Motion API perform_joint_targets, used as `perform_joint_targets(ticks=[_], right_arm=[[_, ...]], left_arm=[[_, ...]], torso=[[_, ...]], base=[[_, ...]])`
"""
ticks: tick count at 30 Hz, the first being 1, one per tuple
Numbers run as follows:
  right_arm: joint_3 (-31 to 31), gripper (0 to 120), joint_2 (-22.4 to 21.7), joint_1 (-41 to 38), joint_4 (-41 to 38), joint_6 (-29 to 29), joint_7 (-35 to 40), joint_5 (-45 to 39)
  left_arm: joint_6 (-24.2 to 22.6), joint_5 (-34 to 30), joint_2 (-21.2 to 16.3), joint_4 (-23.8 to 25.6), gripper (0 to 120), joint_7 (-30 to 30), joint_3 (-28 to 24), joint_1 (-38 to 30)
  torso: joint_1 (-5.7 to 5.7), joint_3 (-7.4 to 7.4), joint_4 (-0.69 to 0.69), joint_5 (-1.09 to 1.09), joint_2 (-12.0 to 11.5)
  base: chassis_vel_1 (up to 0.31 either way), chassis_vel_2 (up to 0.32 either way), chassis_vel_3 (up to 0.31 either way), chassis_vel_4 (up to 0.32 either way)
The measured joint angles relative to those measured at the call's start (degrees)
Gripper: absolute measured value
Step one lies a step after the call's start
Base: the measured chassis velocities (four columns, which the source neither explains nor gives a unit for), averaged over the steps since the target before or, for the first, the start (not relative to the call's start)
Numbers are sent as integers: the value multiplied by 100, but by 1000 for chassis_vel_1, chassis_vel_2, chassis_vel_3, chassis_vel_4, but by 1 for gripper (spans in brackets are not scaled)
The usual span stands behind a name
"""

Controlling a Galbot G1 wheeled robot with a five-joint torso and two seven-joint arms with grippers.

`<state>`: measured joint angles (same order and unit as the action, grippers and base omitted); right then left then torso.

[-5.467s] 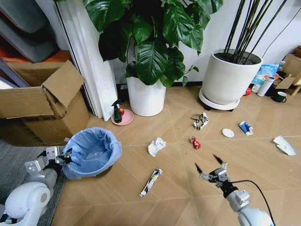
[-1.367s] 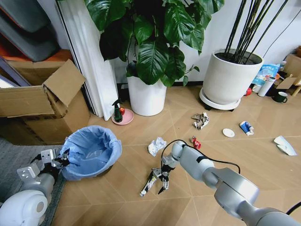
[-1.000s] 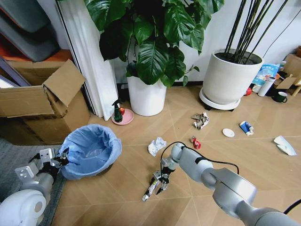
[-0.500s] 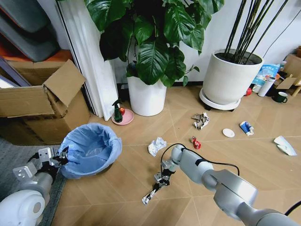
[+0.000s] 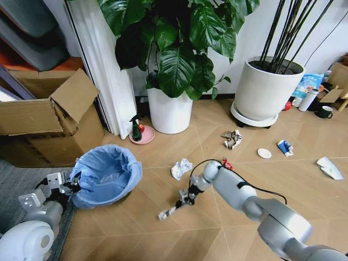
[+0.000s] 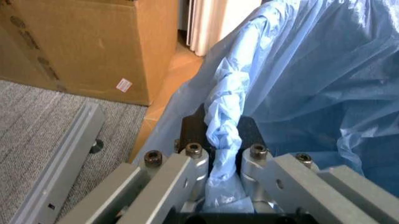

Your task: Pick up the trash bin and place the garbage on the floor into it.

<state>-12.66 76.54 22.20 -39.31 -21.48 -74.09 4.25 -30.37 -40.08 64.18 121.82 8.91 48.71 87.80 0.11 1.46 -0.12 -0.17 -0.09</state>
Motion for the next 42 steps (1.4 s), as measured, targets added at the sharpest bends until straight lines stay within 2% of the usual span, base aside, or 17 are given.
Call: perform_joint_targets(ticks=[1,3,4,9,10,14,15,22,28,32,35,38,42], right_arm=[[202,0,-195,69,-395,208,189,-552],[446,0,-385,140,-758,426,484,-1118],[446,0,-385,140,-758,426,484,-1118],[749,0,-739,408,-1703,762,1424,-2659],[749,0,-739,408,-1703,762,1424,-2659],[654,0,-639,522,-2243,814,1992,-3760],[654,0,-639,522,-2243,814,1992,-3760],[355,0,-75,608,-2806,850,2040,-5192],[150,0,143,589,-2869,847,1986,-5447],[-176,0,342,518,-2865,838,1977,-5682],[-675,0,482,475,-2736,821,1960,-5705],[-954,0,495,482,-2722,819,1958,-5674],[-1014,1,456,482,-2668,818,1937,-5485]], left_arm=[[-9,-38,-122,-21,2,22,-42,5],[-36,-72,-247,-27,2,44,-126,5],[-36,-72,-247,-27,2,44,-126,5],[-84,-310,-537,-81,2,91,-306,-28],[-84,-310,-537,-81,2,91,-306,-28],[-82,-468,-785,-215,2,53,-485,-37],[-82,-468,-785,-215,2,53,-485,-37],[-12,-645,-1065,-443,2,-104,-824,-237],[29,-652,-1079,-537,2,-161,-925,-329],[38,-651,-1056,-607,2,-170,-1005,-401],[40,-650,-1029,-638,2,-174,-1015,-442],[40,-660,-1029,-642,2,-177,-967,-448],[40,-683,-1040,-635,2,-173,-936,-445]], torso=[[0,0,-1,0,0],[0,0,-1,0,0],[0,0,-1,0,0],[0,0,-4,0,0],[0,0,-4,0,0],[0,0,0,-1,0],[0,0,0,-1,0],[0,0,0,-1,0],[0,0,0,-2,0],[0,0,0,-2,0],[0,0,-1,-2,0],[0,0,0,-2,1],[0,0,0,-2,1]], base=[[0,0,0,0],[0,0,0,0],[0,0,0,0],[0,0,0,0],[0,0,0,0],[0,0,0,0],[0,0,0,0],[0,0,0,0],[0,0,0,0],[0,0,0,0],[0,0,0,0],[0,0,0,0],[0,0,0,0]])
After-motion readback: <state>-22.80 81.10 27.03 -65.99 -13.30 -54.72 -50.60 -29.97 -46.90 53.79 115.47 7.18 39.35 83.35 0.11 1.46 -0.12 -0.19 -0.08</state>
